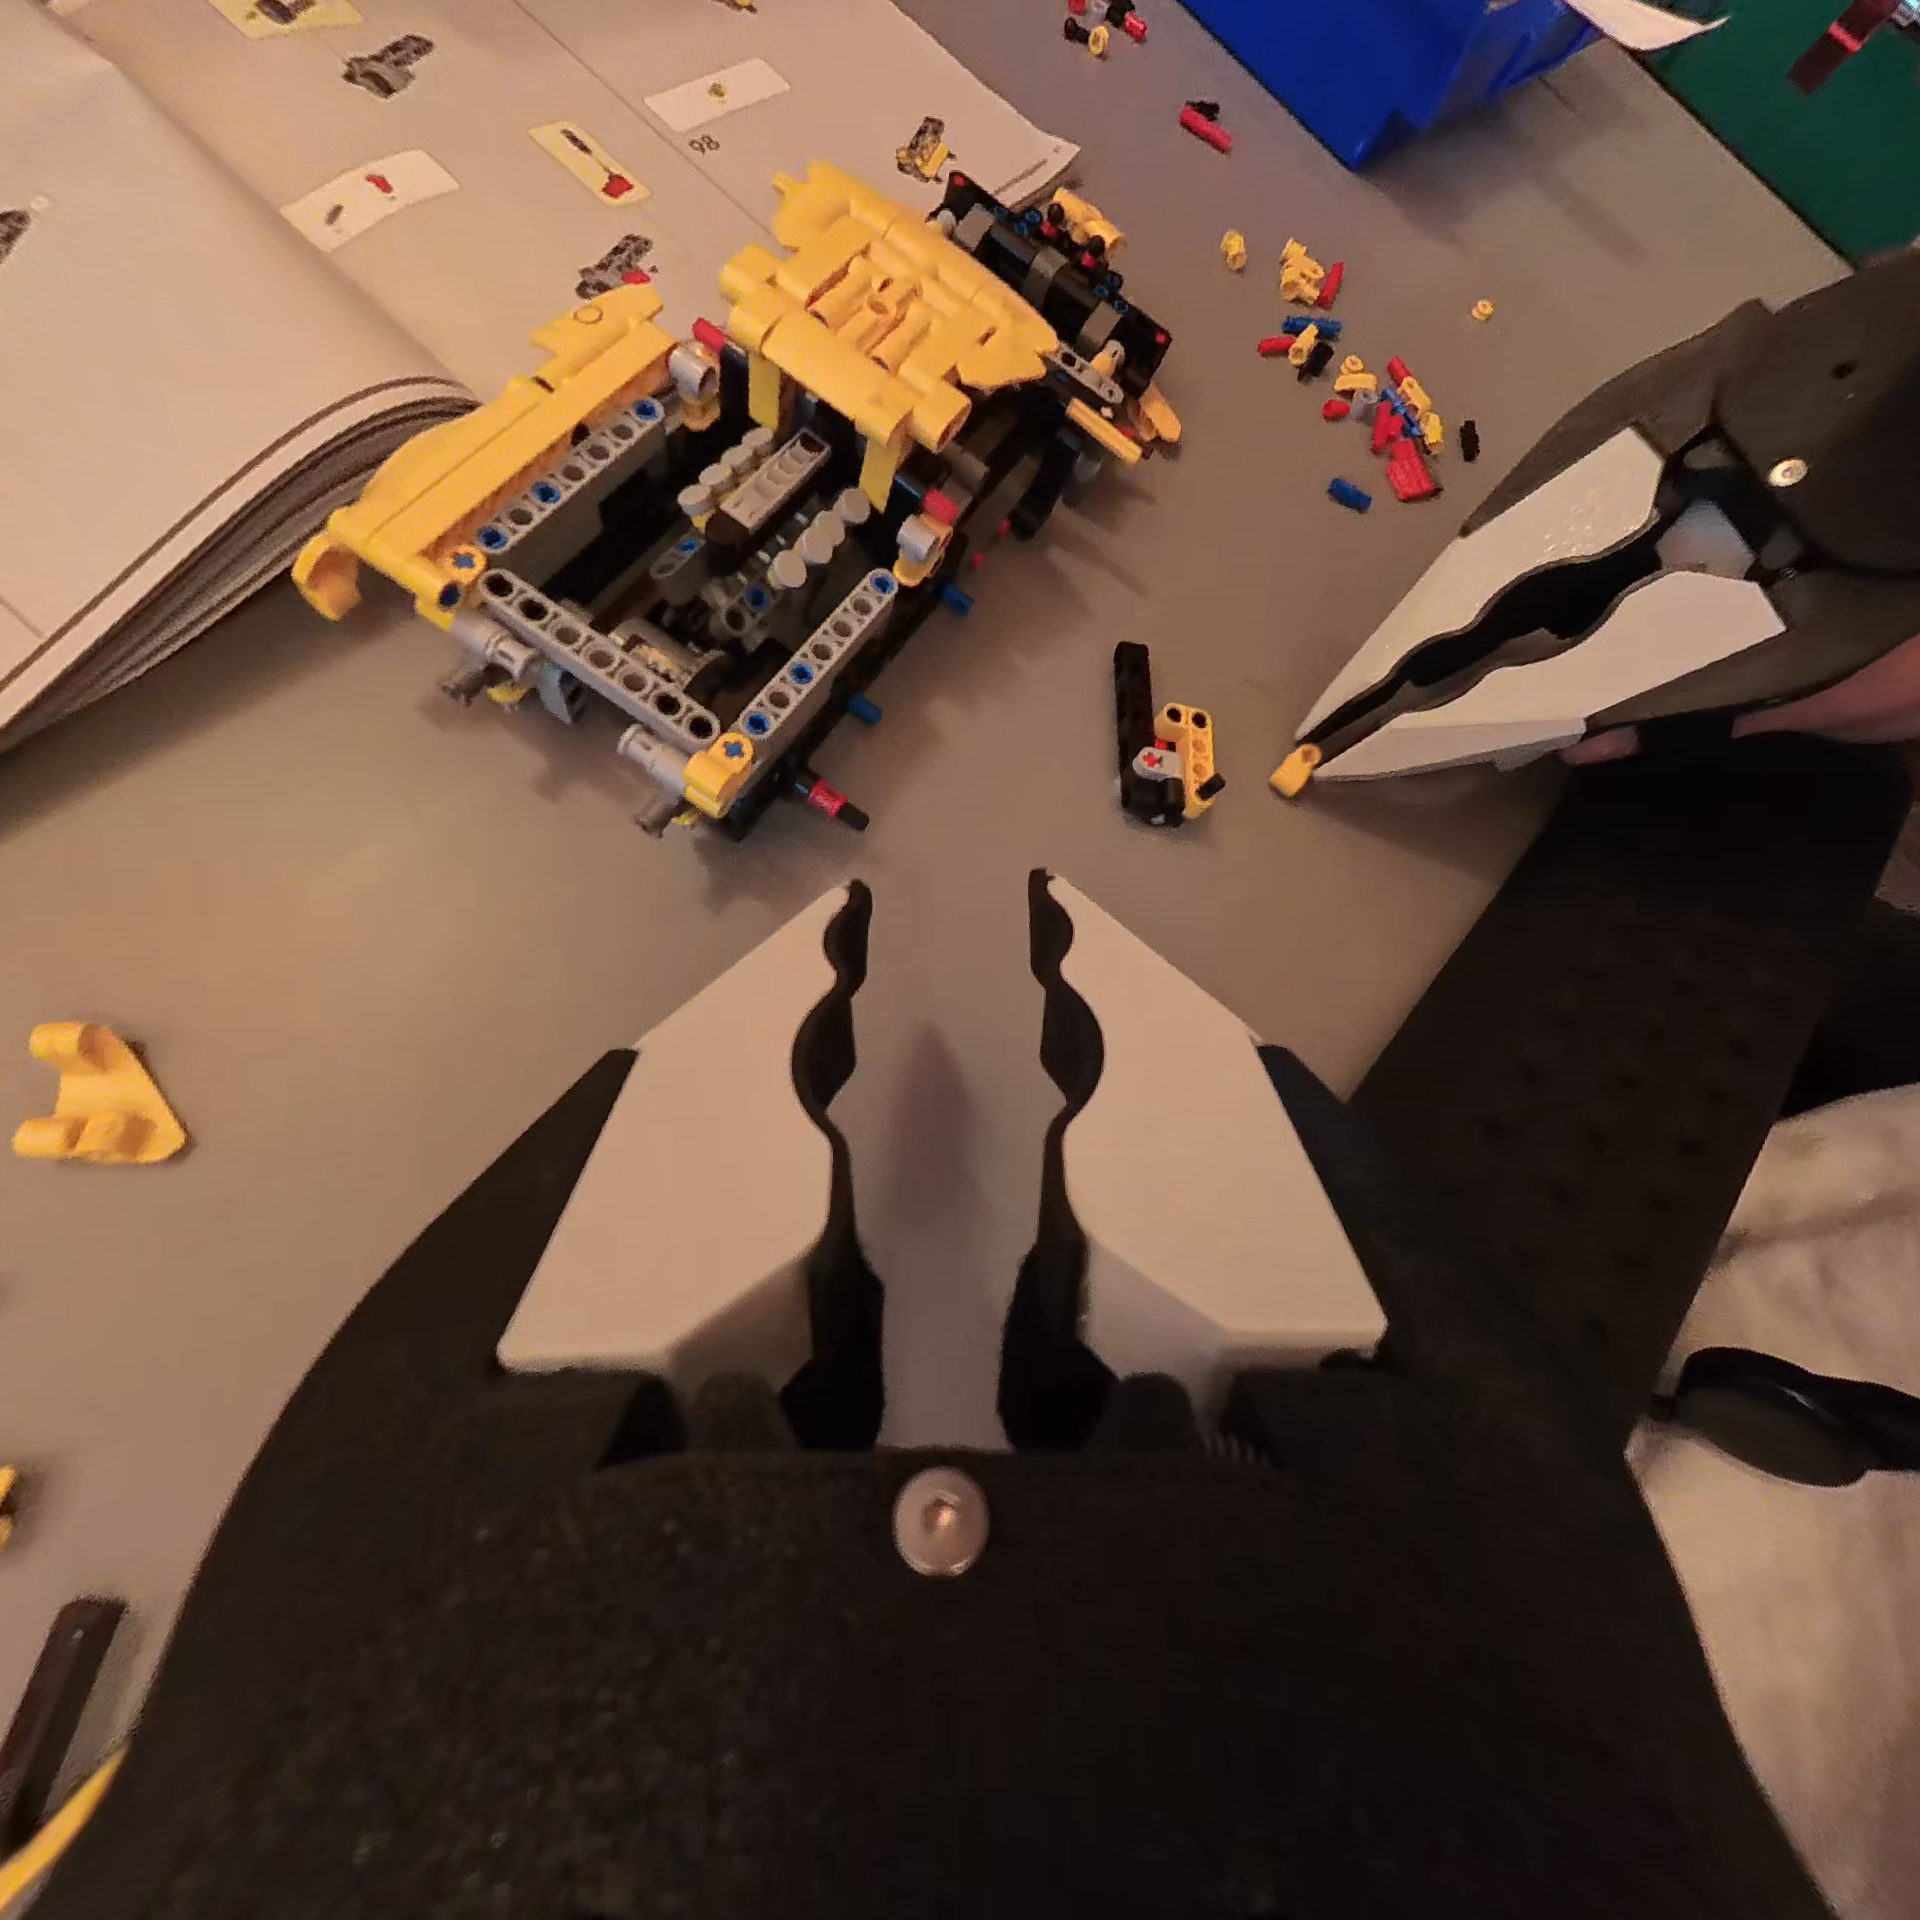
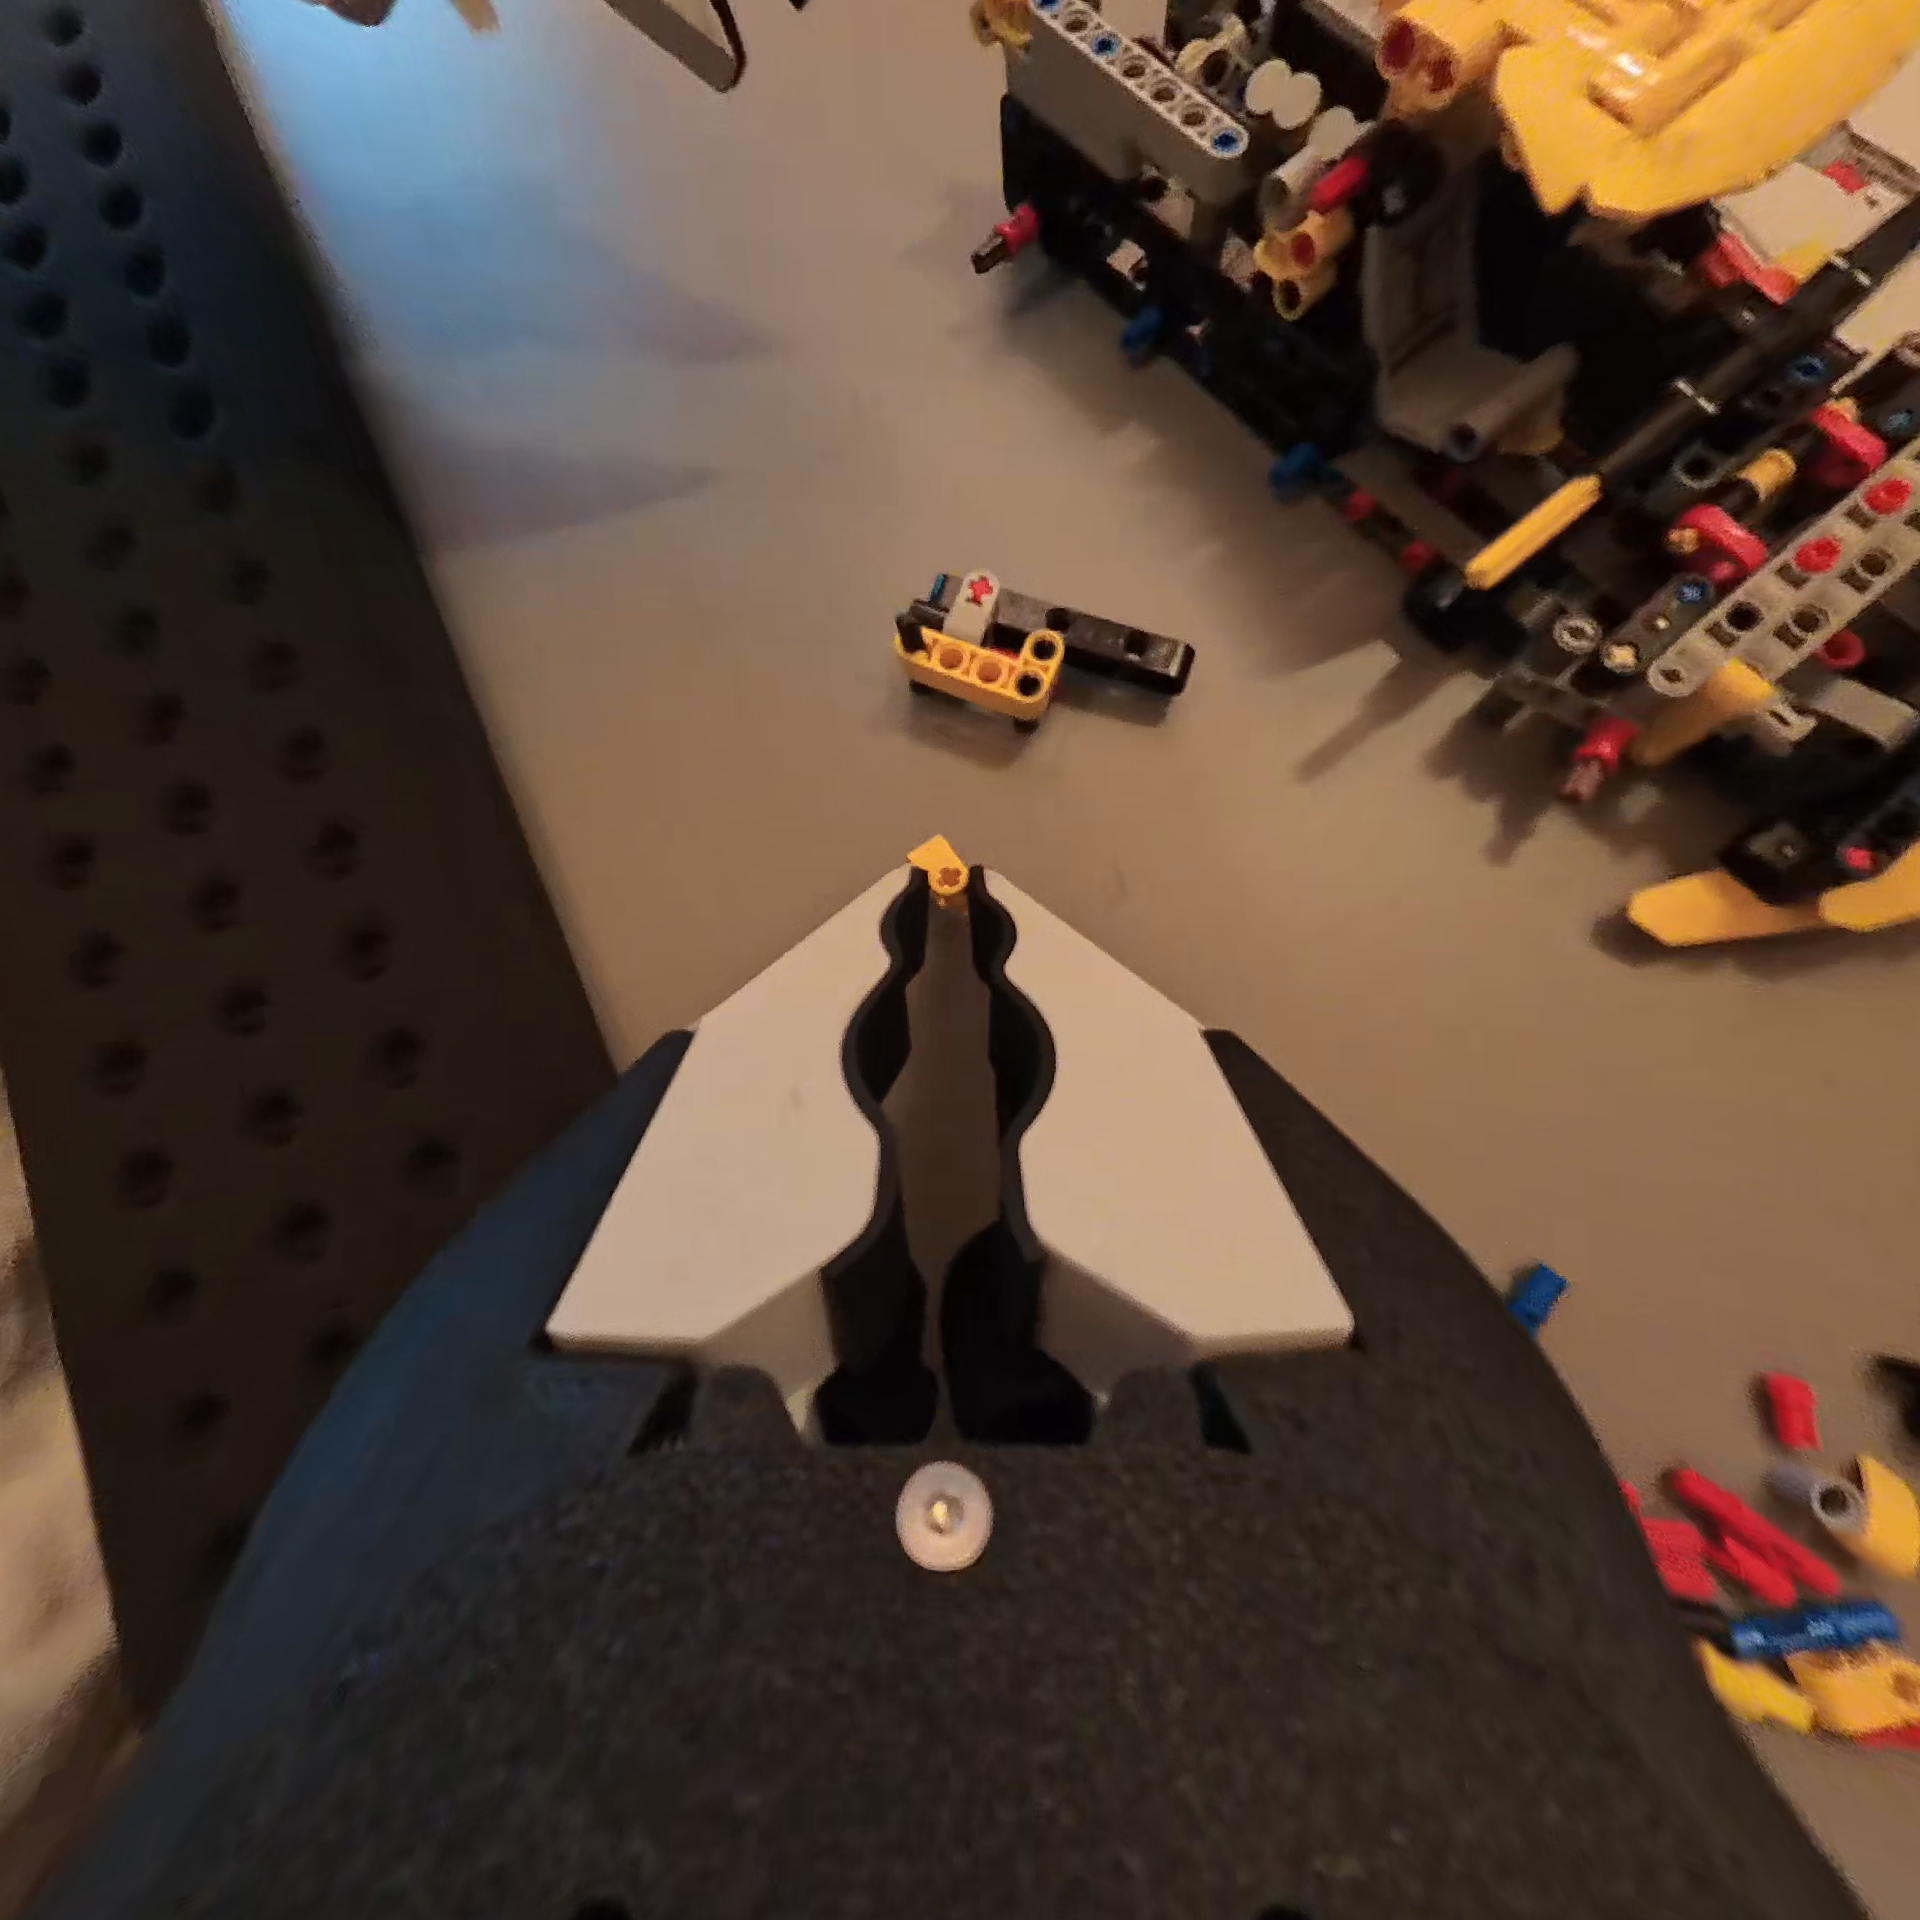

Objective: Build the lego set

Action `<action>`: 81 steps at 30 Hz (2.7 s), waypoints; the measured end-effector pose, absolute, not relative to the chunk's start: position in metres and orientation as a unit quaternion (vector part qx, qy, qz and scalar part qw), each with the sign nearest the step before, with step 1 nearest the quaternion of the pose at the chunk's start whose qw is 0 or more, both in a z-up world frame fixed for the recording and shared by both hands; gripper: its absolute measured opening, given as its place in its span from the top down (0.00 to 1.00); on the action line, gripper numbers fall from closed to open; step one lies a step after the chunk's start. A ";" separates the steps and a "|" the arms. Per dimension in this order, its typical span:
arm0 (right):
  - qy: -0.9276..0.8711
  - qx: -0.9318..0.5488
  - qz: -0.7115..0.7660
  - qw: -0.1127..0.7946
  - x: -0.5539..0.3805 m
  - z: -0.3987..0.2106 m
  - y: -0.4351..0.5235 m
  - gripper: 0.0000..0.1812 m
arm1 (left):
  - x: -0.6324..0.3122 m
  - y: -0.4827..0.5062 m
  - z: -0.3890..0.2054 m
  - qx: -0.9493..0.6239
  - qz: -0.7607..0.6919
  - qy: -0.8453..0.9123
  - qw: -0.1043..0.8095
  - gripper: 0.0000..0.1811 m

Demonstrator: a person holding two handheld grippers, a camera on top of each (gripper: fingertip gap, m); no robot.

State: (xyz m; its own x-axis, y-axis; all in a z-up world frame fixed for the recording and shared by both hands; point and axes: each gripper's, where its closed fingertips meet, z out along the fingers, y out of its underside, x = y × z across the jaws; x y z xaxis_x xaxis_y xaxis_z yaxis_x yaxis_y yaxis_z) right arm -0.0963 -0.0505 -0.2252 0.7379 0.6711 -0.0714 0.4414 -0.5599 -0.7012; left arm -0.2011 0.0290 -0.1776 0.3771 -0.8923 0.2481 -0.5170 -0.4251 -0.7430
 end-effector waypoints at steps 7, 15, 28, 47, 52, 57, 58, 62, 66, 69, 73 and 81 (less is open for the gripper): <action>-0.314 -0.864 0.185 0.347 -0.106 -0.229 -0.040 0.96 | -0.217 0.028 -0.174 -0.781 -0.330 0.438 0.300 0.83; -0.309 -0.855 0.194 0.368 -0.104 -0.217 -0.039 0.92 | -0.188 -0.008 -0.172 -0.700 -0.382 0.529 0.290 0.83; -0.387 -0.830 0.159 0.368 -0.108 -0.232 -0.039 0.91 | -0.143 -0.020 -0.212 -0.639 -0.334 0.643 0.257 0.83; -0.264 -0.818 0.211 0.465 -0.132 -0.180 -0.030 0.97 | -0.138 -0.022 -0.169 -0.612 -0.452 0.581 0.290 0.90; -0.183 -0.858 0.176 0.447 -0.116 -0.192 -0.016 0.97 | -0.147 0.000 -0.177 -0.640 -0.412 0.573 0.305 0.90; -0.147 -0.861 0.190 0.449 -0.117 -0.185 -0.016 0.97 | -0.146 -0.002 -0.194 -0.657 -0.390 0.574 0.295 0.84; -0.139 -0.865 0.183 0.447 -0.113 -0.187 -0.015 0.97 | -0.145 -0.008 -0.198 -0.658 -0.390 0.579 0.283 0.82; -0.118 -0.903 0.147 0.387 -0.091 -0.213 -0.018 0.97 | -0.137 -0.014 -0.212 -0.663 -0.351 0.593 0.292 0.75; -0.145 -0.923 0.118 0.336 -0.088 -0.232 -0.027 0.97 | -0.130 -0.012 -0.223 -0.670 -0.312 0.605 0.298 0.75; -0.159 -0.922 0.115 0.335 -0.091 -0.232 -0.028 0.97 | -0.127 -0.013 -0.226 -0.672 -0.310 0.606 0.292 0.75; -0.177 -0.917 0.136 0.332 -0.094 -0.232 -0.030 0.97 | -0.123 -0.013 -0.228 -0.677 -0.309 0.605 0.283 0.75; -0.246 -0.897 0.122 0.347 -0.094 -0.233 -0.032 0.96 | -0.122 -0.011 -0.229 -0.674 -0.291 0.613 0.293 0.77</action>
